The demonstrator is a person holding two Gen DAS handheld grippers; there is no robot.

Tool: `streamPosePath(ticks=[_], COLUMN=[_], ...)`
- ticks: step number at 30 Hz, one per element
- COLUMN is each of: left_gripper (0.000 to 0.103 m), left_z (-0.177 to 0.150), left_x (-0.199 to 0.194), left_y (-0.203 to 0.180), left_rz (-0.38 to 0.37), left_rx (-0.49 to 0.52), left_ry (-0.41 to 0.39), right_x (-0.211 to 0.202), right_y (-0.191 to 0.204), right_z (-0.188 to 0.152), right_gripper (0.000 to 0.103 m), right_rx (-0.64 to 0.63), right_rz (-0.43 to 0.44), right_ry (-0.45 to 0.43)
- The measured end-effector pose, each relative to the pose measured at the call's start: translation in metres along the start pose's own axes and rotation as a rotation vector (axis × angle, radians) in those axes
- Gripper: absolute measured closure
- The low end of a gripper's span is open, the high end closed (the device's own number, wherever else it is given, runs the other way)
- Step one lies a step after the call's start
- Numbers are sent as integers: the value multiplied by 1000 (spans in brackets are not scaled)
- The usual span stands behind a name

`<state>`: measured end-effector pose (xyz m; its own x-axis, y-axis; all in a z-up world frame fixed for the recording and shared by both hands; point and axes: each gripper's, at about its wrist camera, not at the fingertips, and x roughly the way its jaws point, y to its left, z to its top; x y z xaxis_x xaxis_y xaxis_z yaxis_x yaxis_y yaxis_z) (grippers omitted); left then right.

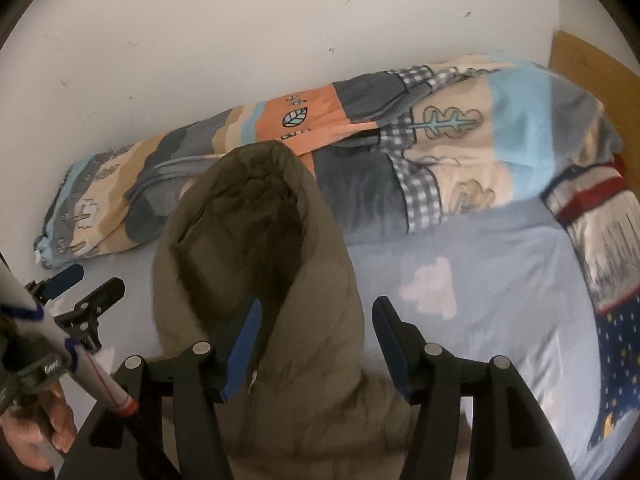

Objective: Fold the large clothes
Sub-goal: 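Grasp the hood with both grippers and lift it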

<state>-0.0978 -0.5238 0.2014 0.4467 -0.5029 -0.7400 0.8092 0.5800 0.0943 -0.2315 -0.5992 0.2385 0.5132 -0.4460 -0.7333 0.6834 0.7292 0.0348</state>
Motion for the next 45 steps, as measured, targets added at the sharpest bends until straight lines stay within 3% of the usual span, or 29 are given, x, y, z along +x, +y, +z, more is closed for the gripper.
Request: streamPosePath(ticks=[5, 12, 13, 14, 15, 20, 28, 34, 38, 41, 45], left_gripper=[24, 25, 31, 68, 91, 91, 90, 89, 88, 86, 84], left_z=[15, 14, 12, 10, 9, -2, -39, -102, -171, -217, -274], left_x=[29, 67, 69, 70, 72, 53, -46, -114, -143, -145, -130], left_y=[-8, -25, -26, -27, -27, -22, -12, 4, 10, 14, 9], left_rz=[-13, 28, 32, 28, 6, -25, -122, -174, -186, -228, -209], left_rx=[6, 33, 37, 40, 37, 42, 54, -6, -62, -139, -216], left_ry=[-2, 12, 2, 2, 17, 2, -37, -30, -34, 9, 102], right_x=[44, 86, 92, 97, 101, 78, -5, -84, -117, -130, -134], right_y=[-4, -9, -8, -6, -4, -7, -18, -30, -35, -35, -37], right_z=[24, 32, 32, 31, 29, 16, -16, -79, -134, -178, -237], right_gripper=[41, 41, 48, 62, 89, 92, 92, 92, 92, 92, 92], right_rx=[29, 50, 45, 29, 4, -47, -28, 20, 59, 90, 148], right_rz=[-13, -2, -1, -9, -29, -62, 12, 120, 157, 169, 172], right_ry=[-15, -2, 6, 18, 34, -29, -83, -105, -113, -98, -64])
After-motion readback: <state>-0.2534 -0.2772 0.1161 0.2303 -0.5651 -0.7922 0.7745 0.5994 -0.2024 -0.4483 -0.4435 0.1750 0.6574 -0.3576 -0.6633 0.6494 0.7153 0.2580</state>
